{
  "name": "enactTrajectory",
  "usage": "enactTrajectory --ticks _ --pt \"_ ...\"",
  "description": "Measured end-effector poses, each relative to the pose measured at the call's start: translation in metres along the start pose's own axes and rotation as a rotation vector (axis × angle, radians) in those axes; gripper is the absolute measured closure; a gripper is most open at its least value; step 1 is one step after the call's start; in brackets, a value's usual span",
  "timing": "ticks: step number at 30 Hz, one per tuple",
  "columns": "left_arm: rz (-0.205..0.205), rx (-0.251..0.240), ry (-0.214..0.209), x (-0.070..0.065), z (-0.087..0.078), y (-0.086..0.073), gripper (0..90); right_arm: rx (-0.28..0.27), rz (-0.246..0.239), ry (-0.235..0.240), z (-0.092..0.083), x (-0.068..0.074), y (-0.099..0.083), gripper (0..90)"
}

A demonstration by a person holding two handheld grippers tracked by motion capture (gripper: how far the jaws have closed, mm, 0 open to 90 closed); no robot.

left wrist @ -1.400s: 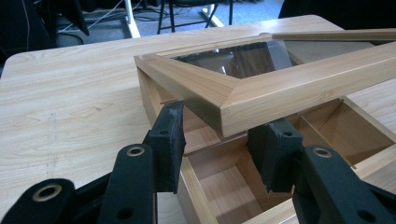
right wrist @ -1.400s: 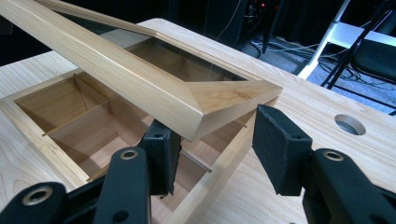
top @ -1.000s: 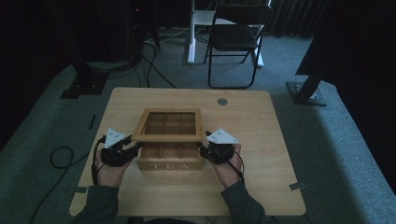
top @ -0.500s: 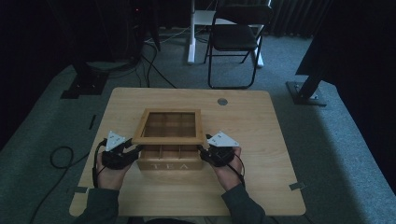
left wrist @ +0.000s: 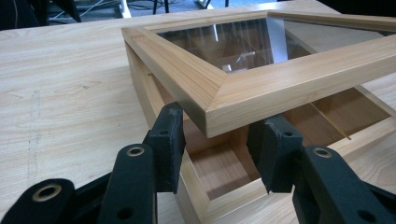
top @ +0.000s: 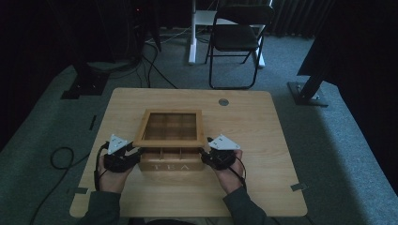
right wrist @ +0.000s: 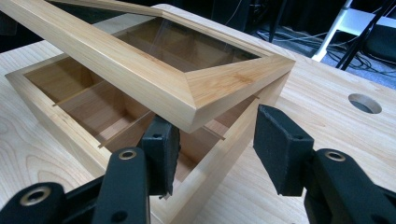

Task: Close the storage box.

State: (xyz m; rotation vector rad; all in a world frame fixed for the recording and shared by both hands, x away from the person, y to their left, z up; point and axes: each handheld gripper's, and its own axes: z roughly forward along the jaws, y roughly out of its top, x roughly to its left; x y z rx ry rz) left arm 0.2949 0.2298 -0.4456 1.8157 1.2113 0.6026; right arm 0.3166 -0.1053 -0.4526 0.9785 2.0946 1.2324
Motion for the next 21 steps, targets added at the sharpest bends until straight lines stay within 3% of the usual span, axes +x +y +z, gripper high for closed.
enactTrajectory --ticks 21 --pt "-0.013 0.019 -0.003 -0.001 0.003 -0.017 56.0 0.027 0.021 0.006 0.0 0.004 -0.017 50.0"
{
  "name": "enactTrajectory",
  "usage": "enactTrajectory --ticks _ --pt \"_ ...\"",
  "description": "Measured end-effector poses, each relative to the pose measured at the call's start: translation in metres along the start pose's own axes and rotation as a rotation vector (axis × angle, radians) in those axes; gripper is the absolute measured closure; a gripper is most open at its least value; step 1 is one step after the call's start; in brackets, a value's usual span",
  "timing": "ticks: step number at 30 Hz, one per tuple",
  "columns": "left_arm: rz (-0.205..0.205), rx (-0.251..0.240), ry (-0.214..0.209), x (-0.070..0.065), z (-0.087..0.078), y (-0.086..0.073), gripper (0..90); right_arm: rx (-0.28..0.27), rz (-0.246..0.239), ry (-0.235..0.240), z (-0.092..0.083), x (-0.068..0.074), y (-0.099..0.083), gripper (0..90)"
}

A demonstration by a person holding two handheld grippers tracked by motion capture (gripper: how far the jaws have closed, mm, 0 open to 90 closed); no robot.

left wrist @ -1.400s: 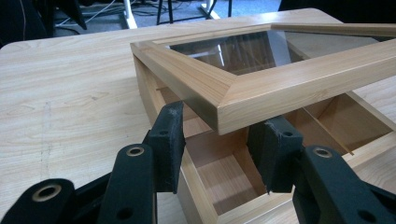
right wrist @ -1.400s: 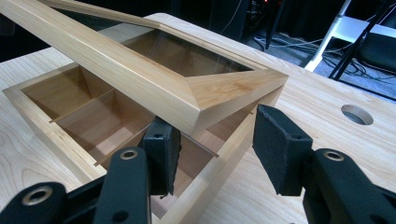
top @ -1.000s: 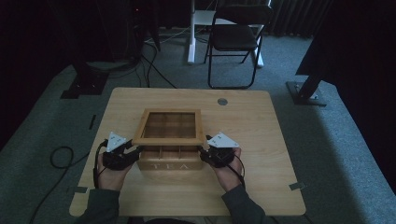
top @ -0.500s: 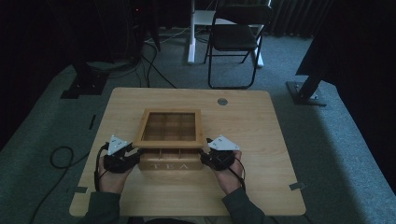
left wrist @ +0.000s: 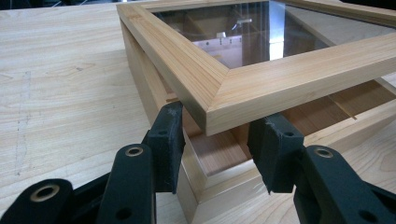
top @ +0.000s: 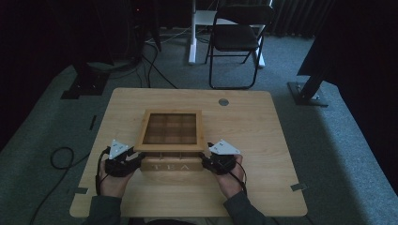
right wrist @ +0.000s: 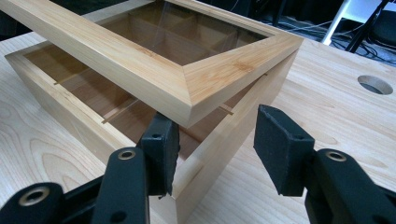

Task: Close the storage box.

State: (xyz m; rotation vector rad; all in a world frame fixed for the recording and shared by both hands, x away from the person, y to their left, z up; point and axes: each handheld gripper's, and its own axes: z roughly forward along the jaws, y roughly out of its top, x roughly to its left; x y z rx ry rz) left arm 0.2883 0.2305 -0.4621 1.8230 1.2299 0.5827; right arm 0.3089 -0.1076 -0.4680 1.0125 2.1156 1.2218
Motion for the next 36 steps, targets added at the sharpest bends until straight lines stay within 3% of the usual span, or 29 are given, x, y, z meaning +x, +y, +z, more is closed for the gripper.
enactTrajectory --ticks 36 --pt "0.002 0.02 0.01 -0.005 0.0 -0.019 56.0 0.044 0.022 0.009 -0.001 0.003 -0.017 49.4"
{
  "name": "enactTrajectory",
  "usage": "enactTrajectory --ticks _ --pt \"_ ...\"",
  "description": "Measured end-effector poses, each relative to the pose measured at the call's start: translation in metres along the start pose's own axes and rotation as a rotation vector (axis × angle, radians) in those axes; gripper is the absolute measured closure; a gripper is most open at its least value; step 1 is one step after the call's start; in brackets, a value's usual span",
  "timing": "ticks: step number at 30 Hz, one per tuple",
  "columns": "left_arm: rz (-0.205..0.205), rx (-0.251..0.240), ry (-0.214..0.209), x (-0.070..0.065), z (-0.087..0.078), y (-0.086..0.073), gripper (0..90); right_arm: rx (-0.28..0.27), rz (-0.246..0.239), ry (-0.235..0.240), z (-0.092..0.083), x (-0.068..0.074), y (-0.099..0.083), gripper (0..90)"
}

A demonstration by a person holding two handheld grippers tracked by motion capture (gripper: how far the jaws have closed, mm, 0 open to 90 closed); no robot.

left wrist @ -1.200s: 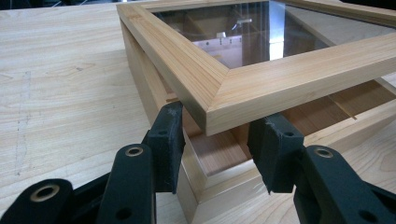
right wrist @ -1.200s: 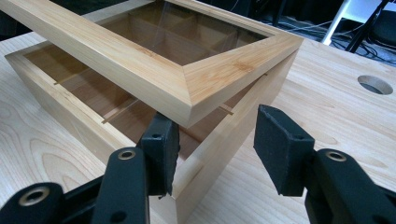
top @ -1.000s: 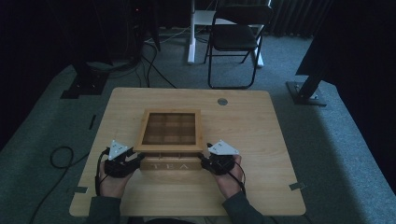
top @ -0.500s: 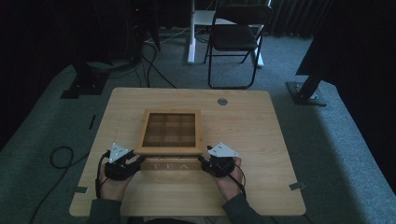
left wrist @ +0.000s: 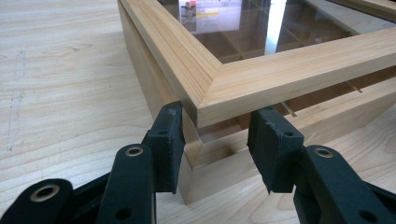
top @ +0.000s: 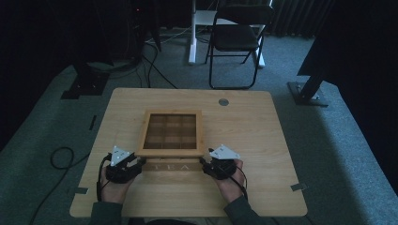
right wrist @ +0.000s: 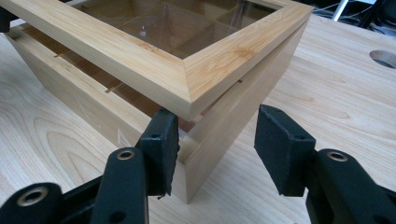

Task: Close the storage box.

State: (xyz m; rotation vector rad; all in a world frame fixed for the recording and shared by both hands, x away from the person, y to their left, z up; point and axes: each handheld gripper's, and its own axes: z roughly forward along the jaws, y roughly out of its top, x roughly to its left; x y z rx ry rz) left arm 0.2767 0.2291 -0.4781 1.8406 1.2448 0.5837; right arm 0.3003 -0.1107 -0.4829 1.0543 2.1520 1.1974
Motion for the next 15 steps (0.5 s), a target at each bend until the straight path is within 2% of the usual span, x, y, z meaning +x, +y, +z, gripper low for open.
enactTrajectory --ticks 15 --pt "0.005 0.025 0.003 -0.0007 0.0019 -0.0068 56.3 0.023 0.008 0.008 -0.0003 0.0003 -0.0075 49.4"
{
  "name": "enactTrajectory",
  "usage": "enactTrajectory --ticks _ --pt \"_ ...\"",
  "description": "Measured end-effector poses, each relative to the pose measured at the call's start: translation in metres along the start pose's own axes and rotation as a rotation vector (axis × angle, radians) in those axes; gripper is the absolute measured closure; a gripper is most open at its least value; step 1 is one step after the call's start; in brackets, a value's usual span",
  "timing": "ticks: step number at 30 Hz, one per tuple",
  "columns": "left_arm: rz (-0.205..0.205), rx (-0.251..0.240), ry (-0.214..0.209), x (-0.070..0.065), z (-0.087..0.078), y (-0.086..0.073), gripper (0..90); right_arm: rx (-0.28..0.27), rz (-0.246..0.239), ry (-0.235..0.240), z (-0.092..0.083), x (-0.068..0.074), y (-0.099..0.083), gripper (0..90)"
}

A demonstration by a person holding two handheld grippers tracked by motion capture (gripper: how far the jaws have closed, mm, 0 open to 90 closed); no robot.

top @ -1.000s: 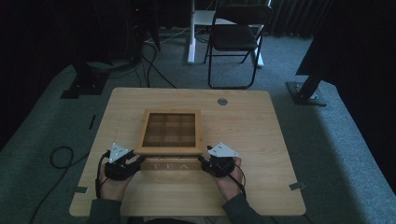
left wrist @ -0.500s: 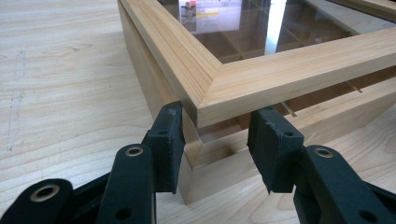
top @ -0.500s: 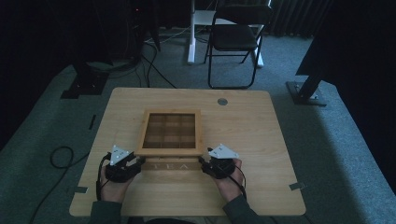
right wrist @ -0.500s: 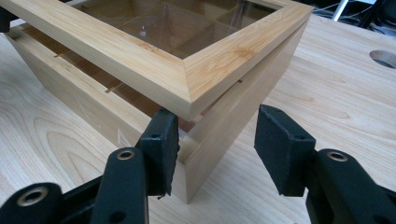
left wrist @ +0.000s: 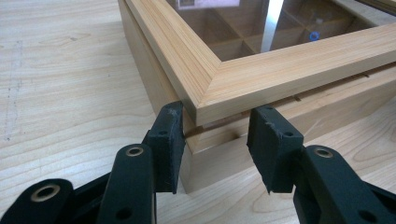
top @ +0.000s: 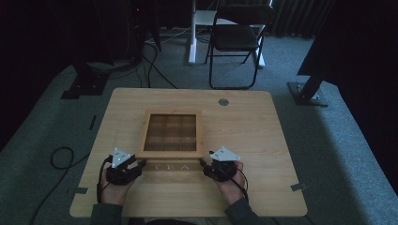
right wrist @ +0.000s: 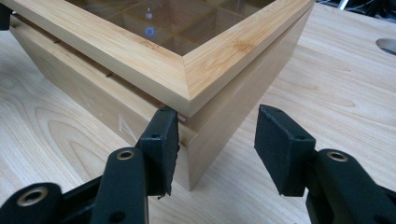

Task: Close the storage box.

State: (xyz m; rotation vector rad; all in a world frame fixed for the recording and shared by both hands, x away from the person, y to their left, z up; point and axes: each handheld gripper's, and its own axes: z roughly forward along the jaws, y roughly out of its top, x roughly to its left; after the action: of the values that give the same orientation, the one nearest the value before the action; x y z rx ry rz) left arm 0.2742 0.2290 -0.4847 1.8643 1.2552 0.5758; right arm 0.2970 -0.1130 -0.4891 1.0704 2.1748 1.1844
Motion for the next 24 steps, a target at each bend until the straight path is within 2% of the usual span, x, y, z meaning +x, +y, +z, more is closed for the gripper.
enactTrajectory --ticks 24 --pt "-0.002 0.037 0.006 0.001 0.003 -0.01 56.3 0.037 0.01 0.01 0.003 -0.001 -0.011 48.3"
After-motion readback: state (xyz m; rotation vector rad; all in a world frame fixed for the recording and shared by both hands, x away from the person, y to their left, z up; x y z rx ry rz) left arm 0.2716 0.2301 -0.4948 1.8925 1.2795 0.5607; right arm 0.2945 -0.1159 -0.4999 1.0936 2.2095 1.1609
